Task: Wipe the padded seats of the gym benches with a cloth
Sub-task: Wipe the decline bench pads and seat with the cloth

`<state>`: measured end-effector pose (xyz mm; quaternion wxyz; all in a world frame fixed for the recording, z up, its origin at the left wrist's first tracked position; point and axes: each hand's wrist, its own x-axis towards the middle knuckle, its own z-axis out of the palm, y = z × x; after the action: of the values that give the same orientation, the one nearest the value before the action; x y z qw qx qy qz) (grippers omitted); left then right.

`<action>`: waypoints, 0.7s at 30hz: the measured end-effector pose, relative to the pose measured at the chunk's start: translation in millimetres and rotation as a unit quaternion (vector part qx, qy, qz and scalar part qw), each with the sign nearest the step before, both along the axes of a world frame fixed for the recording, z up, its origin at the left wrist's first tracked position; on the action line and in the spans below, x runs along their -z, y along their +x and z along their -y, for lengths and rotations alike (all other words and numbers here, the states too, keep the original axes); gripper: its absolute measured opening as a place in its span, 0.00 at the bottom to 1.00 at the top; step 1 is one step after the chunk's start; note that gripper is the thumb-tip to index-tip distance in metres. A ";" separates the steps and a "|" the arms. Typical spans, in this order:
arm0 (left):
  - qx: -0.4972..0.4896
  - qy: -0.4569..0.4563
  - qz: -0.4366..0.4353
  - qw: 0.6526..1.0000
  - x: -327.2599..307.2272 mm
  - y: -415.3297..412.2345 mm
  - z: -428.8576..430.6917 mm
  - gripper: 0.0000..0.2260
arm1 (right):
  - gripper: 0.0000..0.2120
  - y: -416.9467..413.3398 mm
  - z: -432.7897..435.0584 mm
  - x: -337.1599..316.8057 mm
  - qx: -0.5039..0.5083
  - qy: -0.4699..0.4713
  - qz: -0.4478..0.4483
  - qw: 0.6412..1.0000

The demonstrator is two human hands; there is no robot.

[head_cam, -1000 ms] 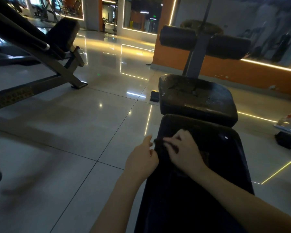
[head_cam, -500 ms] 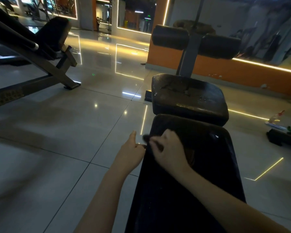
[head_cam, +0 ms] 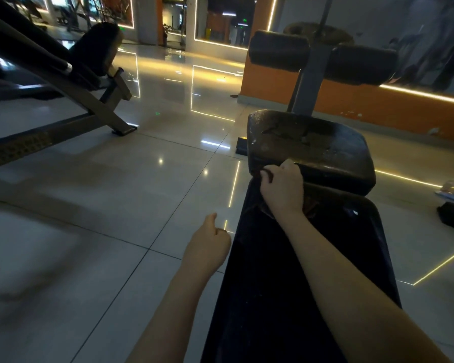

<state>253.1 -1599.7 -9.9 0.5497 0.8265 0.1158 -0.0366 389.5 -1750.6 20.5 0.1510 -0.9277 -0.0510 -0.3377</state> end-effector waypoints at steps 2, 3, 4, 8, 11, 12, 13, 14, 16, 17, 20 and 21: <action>-0.012 -0.004 0.012 1.000 0.9 1.8 -3.3 0.27 | 0.13 -5.1 -3.8 -2.0 -0.007 0.008 -0.010 1.000; -0.022 -0.006 0.018 1.000 0.3 1.1 -4.2 0.27 | 0.13 -12.6 -4.6 -1.8 -0.029 0.009 -0.027 0.999; -0.031 -0.010 0.031 0.999 -0.8 0.8 -4.7 0.26 | 0.12 -24.3 -4.7 -1.2 -0.060 0.004 -0.044 0.997; -0.054 -0.029 0.090 0.994 -10.4 3.0 -7.7 0.24 | 0.08 -100.2 -2.6 21.8 -0.241 -0.042 -0.057 0.968; -0.067 -0.041 0.104 0.991 -11.2 6.2 -10.5 0.23 | 0.08 -159.6 5.2 37.7 -0.354 -0.030 -0.147 0.923; -0.067 -0.045 0.103 0.991 -10.7 6.3 -10.3 0.23 | 0.08 -173.0 9.3 41.5 -0.387 -0.032 -0.162 0.907; -0.060 -0.049 0.102 0.992 -10.3 5.8 -9.3 0.22 | 0.08 -182.0 13.5 44.9 -0.416 -0.043 -0.164 0.893; -0.050 -0.048 0.104 0.992 -10.6 5.1 -7.6 0.21 | 0.09 -184.0 16.3 46.8 -0.438 -0.063 -0.160 0.883; -0.023 -0.024 0.114 0.993 -11.8 5.7 -3.9 0.19 | 0.10 -167.5 18.5 45.7 -0.445 -0.092 -0.136 0.880; -0.013 -0.015 0.121 0.993 -11.9 7.8 -1.2 0.18 | 0.10 -150.7 19.2 42.8 -0.426 -0.096 -0.113 0.892; 0.015 -0.010 0.123 0.992 -10.6 10.8 10.7 0.16 | 0.09 -79.2 22.9 22.0 -0.250 -0.069 -0.022 0.966; 0.027 -0.003 0.126 0.992 -8.8 9.8 15.5 0.16 | 0.09 -55.4 27.1 12.9 -0.182 -0.051 -0.008 0.982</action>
<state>262.8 -1615.2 -1.0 0.5610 0.8258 0.0236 0.0525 334.1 -1777.7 7.6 0.1633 -0.9120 -0.2350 -0.2939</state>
